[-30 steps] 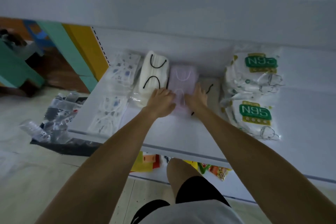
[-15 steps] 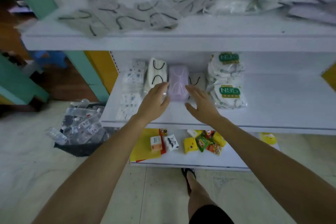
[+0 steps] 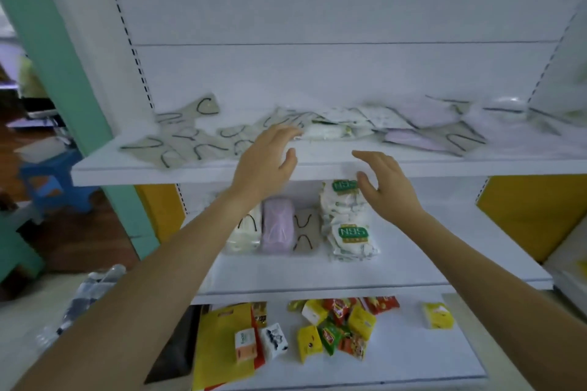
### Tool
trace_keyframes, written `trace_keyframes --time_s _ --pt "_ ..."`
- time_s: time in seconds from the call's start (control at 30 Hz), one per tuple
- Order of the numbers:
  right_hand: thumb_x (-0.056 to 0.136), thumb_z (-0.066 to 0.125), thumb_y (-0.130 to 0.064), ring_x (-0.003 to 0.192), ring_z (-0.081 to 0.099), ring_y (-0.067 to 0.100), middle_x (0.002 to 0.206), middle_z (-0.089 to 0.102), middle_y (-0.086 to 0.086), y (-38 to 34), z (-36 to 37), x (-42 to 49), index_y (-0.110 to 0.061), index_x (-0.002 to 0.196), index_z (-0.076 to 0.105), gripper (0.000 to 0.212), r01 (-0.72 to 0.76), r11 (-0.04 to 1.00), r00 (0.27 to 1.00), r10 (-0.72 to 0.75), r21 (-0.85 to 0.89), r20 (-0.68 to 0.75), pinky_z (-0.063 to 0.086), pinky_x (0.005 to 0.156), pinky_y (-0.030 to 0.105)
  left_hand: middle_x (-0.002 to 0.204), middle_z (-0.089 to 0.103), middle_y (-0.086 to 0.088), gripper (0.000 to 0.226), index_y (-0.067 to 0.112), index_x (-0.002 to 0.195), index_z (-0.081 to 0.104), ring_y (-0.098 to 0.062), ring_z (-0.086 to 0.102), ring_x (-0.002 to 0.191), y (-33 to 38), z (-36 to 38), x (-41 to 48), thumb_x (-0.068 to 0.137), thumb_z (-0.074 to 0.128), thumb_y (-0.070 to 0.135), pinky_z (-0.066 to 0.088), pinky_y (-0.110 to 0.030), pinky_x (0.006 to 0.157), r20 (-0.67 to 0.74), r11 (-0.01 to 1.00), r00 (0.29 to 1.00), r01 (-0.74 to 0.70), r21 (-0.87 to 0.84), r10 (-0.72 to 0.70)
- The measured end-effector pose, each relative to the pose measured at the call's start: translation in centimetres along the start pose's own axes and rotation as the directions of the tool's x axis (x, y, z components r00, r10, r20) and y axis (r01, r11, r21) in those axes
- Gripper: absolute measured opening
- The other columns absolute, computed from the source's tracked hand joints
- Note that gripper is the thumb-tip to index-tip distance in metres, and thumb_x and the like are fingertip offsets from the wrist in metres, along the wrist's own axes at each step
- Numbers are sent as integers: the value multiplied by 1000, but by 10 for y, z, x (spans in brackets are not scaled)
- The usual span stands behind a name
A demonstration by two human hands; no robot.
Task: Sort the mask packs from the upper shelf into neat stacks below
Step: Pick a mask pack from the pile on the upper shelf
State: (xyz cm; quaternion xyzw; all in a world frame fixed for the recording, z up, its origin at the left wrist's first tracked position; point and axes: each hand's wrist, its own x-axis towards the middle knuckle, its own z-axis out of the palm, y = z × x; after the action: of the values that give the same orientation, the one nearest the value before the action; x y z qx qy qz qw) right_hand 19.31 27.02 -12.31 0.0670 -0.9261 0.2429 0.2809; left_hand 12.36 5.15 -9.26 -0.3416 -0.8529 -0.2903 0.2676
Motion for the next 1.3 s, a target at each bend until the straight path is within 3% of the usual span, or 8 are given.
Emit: trace_keyframes --time_s 0.27,0.53,0.67,0.77,0.97,1.13,1.23,1.3 --pt "92 53 -7 122 45 26 131 52 9 10 6 25 -8 130 51 39 156 987 975 -161 45 152 22 95 12 144 35 -23 49 4 135 44 -36 34 133 -44 -5 4 97 33 34 29 -44 108 -95 847 893 449 286 -441" --pt "86 44 -23 115 49 25 123 58 14 -82 78 79 -2 121 58 43 436 853 861 -489 288 142 35 97 27 129 47 -27 38 -4 124 53 -41 45 118 -88 -58 -47 98 41 22 34 -44 100 -254 708 777 630 320 -576" --pt "90 49 -37 136 31 27 148 35 12 -139 125 107 -12 142 36 59 483 858 797 -514 175 318 21 111 40 130 52 -22 40 -3 127 51 -36 46 121 -119 -96 -66 99 39 22 34 -40 103 -190 732 789 613 296 -584" --pt "91 46 -49 144 13 22 155 20 2 -162 153 124 -22 148 16 70 437 893 797 -329 -108 507 1 115 45 134 53 -15 37 2 132 50 -29 47 124 -138 -113 -69 101 38 18 34 -34 104 -49 812 848 520 266 -528" --pt "96 44 -21 111 55 21 122 62 1 -175 172 114 -21 124 60 32 242 970 930 -231 -2 287 42 91 30 117 62 -9 35 9 121 58 -27 56 106 -181 -119 -64 102 34 28 42 -33 83 135 865 891 370 340 -434" --pt "96 49 -17 98 63 23 110 68 6 -193 169 109 -13 117 65 26 6 943 1000 1 333 -19 43 83 24 104 61 -2 38 13 126 51 -17 57 92 -183 -116 -43 99 40 36 41 -27 74 -6 867 868 495 -56 -496" --pt "94 53 -16 101 63 23 112 68 6 -214 180 105 -9 115 66 26 253 884 957 -288 392 32 47 91 31 107 58 2 65 25 149 16 -10 55 92 -183 -117 -31 95 51 33 47 -25 82 57 654 745 617 -438 -665" --pt "92 53 -30 108 59 21 122 63 6 -220 188 105 -10 124 59 38 391 842 883 -457 370 106 42 96 27 136 46 -3 80 22 151 1 -6 45 105 -188 -121 -32 92 52 3 42 -12 78 1 707 768 589 -392 -640"
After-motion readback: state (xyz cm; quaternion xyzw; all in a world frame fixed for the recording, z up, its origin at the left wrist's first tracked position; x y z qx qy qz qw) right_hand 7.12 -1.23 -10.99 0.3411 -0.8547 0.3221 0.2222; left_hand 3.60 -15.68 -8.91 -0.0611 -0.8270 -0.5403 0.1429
